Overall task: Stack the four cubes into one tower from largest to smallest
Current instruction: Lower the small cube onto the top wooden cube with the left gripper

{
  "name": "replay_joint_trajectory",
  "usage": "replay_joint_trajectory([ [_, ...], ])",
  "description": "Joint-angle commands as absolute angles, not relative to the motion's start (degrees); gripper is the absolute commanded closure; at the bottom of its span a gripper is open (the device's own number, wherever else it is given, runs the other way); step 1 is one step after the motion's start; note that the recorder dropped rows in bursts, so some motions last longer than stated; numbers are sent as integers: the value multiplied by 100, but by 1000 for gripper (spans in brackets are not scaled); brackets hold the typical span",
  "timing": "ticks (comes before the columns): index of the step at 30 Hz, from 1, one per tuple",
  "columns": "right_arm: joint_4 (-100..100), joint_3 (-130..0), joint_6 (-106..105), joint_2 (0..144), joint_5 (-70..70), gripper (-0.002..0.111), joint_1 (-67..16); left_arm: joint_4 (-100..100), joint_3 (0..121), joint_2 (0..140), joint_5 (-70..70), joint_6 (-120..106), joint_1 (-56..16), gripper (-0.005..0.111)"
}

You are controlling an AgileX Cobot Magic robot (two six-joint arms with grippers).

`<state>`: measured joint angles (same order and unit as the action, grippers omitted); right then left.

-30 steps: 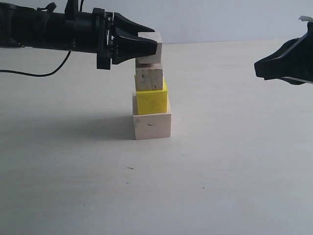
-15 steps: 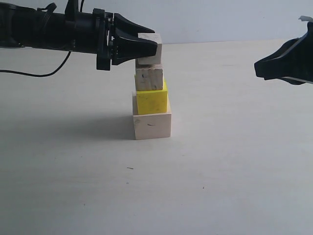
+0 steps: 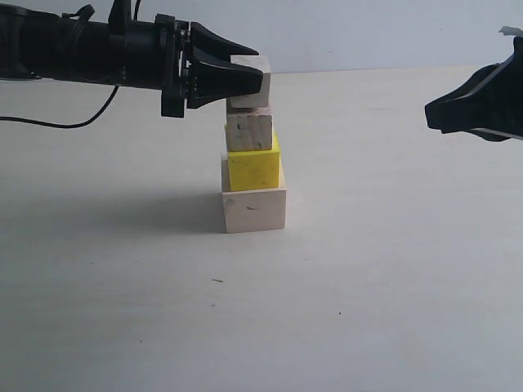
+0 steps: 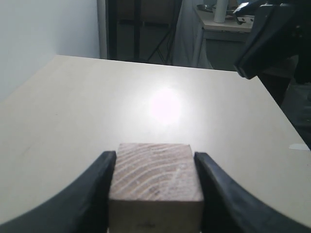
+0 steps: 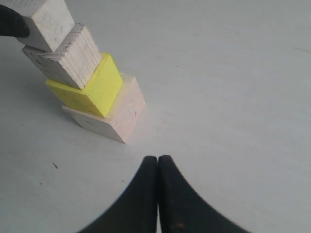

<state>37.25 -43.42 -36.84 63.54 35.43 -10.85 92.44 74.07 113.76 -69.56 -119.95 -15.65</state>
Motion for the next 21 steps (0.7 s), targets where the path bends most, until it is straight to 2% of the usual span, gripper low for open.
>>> replay_joint_trajectory([
  [1, 3730, -4318, -3747, 6342, 3508, 108, -1067, 9323, 7433, 11357, -6996, -11998, -1593, 107],
  [21, 3757, -4318, -3747, 6342, 3508, 108, -1067, 9225, 7433, 11357, -6996, -11998, -1593, 107],
])
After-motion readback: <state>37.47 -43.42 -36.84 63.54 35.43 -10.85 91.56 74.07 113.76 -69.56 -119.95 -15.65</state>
